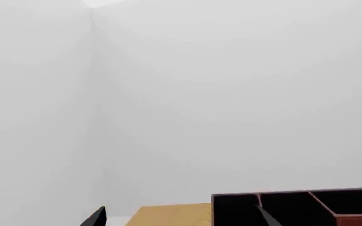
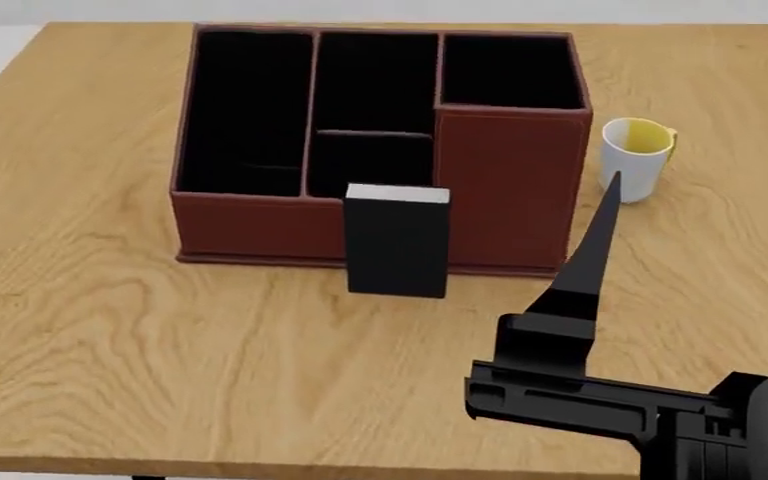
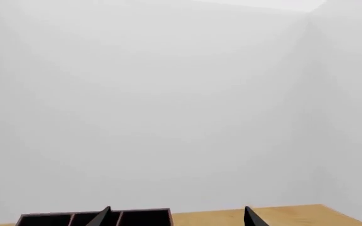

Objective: Pick up the book and place it in the front compartment of the caddy.

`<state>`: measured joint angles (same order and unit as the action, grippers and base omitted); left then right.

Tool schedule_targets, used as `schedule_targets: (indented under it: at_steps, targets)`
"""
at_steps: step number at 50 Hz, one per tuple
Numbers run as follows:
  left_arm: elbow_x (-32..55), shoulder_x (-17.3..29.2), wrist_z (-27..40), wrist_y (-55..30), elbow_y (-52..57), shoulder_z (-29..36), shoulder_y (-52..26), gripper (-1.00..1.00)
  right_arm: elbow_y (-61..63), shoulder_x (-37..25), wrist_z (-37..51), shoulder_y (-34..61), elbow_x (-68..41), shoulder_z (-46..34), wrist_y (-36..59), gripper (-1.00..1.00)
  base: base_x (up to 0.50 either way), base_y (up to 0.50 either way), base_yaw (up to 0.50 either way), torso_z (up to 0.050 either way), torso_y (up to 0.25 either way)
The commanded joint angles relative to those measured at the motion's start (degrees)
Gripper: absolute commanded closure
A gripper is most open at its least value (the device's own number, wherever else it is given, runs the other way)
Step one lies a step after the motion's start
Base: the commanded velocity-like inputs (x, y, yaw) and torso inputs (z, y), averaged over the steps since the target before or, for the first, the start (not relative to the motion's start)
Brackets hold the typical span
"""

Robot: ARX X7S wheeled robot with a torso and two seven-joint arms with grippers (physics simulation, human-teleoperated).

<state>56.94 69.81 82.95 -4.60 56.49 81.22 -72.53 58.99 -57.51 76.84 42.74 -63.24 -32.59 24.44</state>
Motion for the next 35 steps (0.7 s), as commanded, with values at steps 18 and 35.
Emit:
schedule_targets:
  at_steps: [18,35]
  targets:
    - [-0.1,-0.28,-0.59,-0.01,-0.43,-0.42,0.37,-1.0,-0.22,-0.56,0.69,1.08,-0.18,-1.52,-1.2,-1.0,0.26,0.18,0.0,0.0,0.001]
    - [0.86,-0.1,0.59,-1.26,1.51,-0.81,-0.21,-1.0,-0.72,-0.39,0.7,2.01,-0.55,-2.02,-1.34,-1.0,0.28,0.13,0.0,0.0,0.001]
